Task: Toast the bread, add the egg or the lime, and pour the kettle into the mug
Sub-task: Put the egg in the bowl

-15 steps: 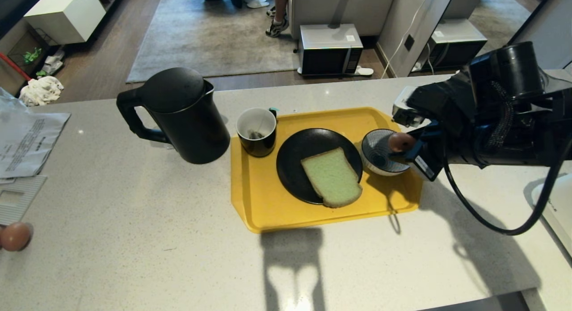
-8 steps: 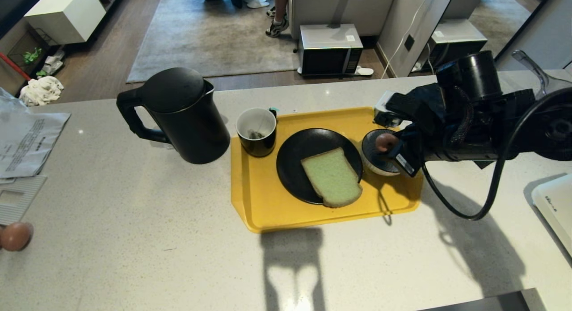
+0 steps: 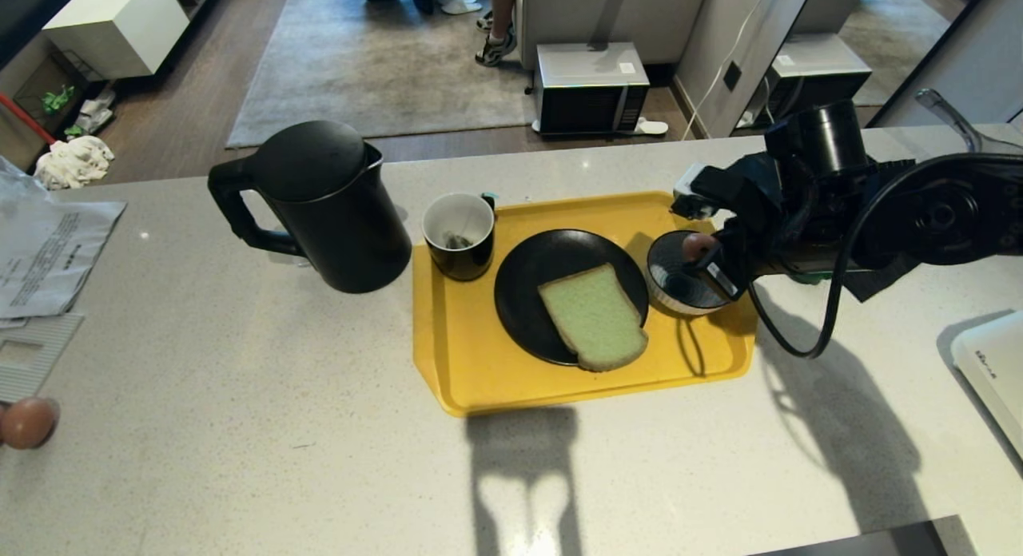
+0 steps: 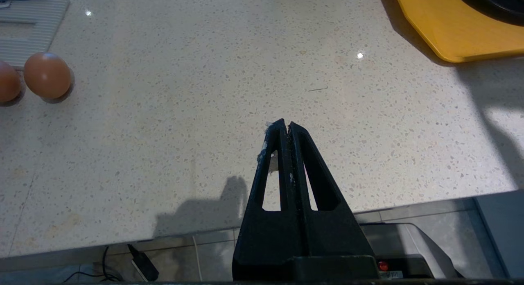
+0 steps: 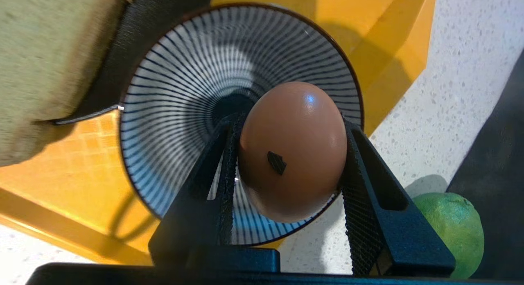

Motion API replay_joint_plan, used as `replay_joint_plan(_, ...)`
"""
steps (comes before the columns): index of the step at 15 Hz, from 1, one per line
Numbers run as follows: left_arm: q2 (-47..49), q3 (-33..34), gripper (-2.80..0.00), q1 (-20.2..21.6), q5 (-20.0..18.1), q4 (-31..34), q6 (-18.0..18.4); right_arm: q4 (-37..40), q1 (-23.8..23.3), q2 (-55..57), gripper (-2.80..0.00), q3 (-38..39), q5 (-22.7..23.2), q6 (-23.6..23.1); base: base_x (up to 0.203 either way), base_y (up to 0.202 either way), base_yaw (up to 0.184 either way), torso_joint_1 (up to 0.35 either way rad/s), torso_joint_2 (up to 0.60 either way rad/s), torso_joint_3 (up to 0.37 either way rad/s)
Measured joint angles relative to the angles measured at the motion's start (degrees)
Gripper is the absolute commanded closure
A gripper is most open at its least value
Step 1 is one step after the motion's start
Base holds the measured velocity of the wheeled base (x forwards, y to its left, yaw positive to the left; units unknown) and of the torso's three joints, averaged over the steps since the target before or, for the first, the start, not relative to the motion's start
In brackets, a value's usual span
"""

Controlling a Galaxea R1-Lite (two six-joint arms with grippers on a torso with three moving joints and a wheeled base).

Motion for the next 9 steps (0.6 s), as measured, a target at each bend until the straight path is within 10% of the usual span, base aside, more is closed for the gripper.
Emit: replay_joint_plan(9, 0.0, 0.0, 0.0, 0.0, 0.0, 0.01, -0.03, 0.13, -0.66, 1.01, 0.0, 0.41, 0.11, -0.79, 0.0, 0.0, 0.0, 0.0, 0.0, 0.0)
